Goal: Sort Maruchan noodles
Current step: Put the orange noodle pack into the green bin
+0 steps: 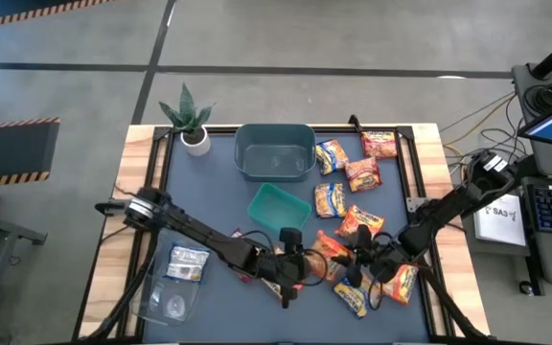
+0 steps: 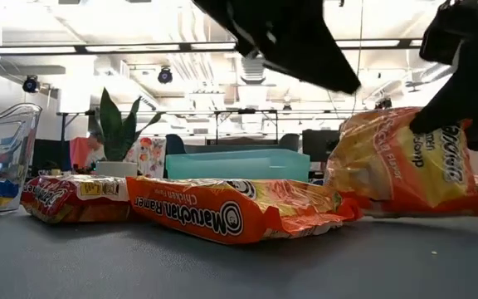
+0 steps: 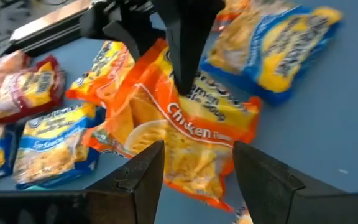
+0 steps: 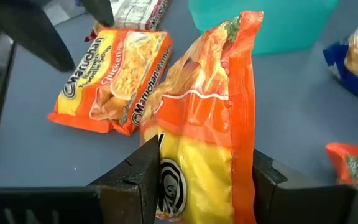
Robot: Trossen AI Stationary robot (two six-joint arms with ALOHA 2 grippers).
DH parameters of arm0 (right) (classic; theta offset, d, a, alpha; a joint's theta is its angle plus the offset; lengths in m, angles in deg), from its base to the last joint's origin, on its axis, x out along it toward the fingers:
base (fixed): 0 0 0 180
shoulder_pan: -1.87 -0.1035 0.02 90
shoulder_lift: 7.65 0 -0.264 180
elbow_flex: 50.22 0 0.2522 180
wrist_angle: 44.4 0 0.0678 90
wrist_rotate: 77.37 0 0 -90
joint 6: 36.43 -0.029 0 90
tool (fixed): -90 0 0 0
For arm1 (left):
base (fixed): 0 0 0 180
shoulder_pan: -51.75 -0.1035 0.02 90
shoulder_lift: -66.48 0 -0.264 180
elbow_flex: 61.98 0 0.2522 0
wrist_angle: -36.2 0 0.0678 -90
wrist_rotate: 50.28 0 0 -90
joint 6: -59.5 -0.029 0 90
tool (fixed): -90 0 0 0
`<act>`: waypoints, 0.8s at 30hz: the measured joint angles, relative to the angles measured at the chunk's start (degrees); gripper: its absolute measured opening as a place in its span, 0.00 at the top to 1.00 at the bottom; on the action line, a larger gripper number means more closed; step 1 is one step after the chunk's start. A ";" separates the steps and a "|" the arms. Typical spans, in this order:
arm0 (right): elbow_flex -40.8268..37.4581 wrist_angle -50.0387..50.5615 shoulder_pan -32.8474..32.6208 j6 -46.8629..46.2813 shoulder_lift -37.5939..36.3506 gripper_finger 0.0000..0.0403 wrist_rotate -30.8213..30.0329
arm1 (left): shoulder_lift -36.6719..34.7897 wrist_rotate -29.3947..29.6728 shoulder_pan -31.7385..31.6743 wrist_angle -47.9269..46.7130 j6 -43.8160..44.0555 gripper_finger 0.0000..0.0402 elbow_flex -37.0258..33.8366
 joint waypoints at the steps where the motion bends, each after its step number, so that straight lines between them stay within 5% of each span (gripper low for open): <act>1: 0.22 -0.01 -0.33 1.53 0.19 0.64 -0.59 | -1.07 -1.20 -0.18 1.11 0.16 0.57 -1.25; 9: 3.28 -0.21 -2.22 12.65 3.87 0.64 -3.75 | -9.38 -8.86 -4.04 28.97 9.06 0.57 -21.44; 14: 5.13 -0.42 -2.32 17.06 7.01 0.64 -5.13 | -8.98 -17.70 -6.07 41.17 15.25 0.52 -27.17; 24: 6.82 -0.35 -2.35 21.74 9.02 0.63 -5.83 | -5.29 -14.90 -6.76 42.52 16.13 0.31 -27.31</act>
